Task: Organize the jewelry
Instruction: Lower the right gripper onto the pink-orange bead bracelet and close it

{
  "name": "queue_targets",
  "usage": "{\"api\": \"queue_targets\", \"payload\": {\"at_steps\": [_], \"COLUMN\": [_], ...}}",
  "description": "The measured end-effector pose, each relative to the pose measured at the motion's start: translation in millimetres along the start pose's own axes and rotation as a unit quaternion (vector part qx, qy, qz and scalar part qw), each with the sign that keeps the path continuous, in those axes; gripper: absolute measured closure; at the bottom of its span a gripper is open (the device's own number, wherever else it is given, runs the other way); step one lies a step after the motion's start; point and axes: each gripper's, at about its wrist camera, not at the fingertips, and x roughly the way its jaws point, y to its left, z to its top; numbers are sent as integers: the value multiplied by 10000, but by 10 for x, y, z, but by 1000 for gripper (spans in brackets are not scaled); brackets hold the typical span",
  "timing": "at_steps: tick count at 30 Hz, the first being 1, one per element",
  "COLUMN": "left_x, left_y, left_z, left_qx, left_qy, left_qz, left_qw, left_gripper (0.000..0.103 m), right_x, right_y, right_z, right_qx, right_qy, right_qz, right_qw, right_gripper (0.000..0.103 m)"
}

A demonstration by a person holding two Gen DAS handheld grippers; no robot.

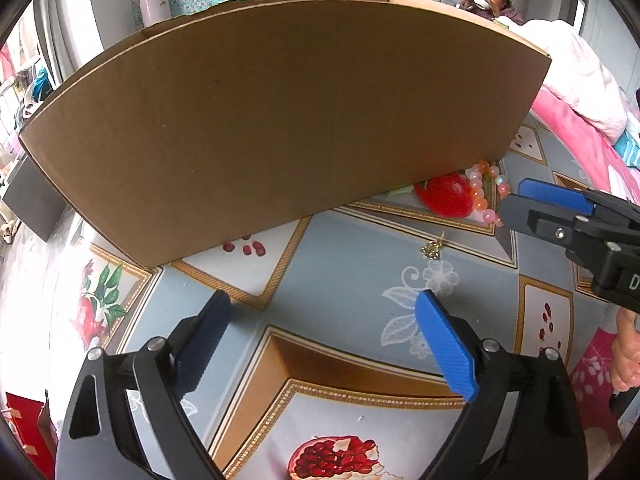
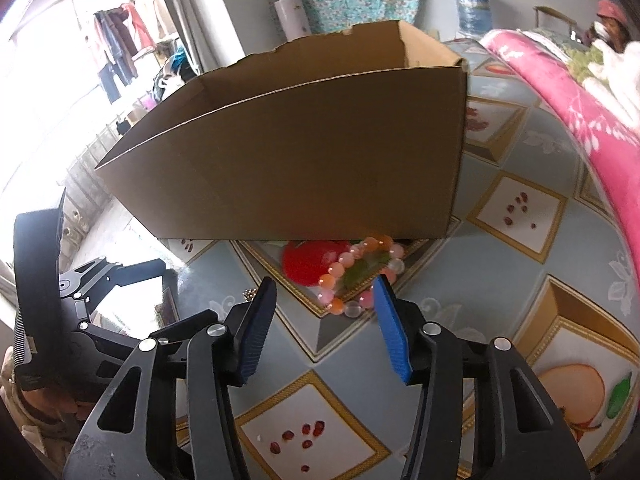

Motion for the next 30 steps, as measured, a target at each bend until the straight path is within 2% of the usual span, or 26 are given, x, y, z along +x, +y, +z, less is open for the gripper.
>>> {"api": "queue_targets", "payload": {"at_steps": [5, 11, 17, 19, 21, 24, 30], "left_x": [23, 21, 19, 17, 20, 19, 11], "left_y": [2, -6, -9, -8, -13, -16, -26], "left_z": [0, -4, -10, -10, -18, -21, -24], "left_qx": [-12, -11, -13, -12, -11, -13, -11], "left_qy": [4, -19, -29, -31, -34, -32, -48], "left_qz": [6, 13, 14, 14, 16, 19, 21], "left_qw": [10000, 10000, 10000, 10000, 10000, 10000, 10000], "left_gripper": [6, 6, 6, 6, 6, 6, 6], "right_x": [73, 175, 257, 280, 309, 325, 308], "right_y": [34, 56, 111, 142, 171, 154, 105], "right_z": [14, 34, 58, 65, 73, 75, 40], "right_qx": [-97, -169, -321, -390, -420, -383, -282], "right_qy": [79, 174, 230, 233, 227, 231, 264], "right_qz": [-15, -142, -317, -393, -496, -532, -547], "right_qw": [9999, 9996, 9987, 9982, 9976, 9976, 9978], "right_gripper": [62, 69, 72, 75, 84, 92, 96]}}
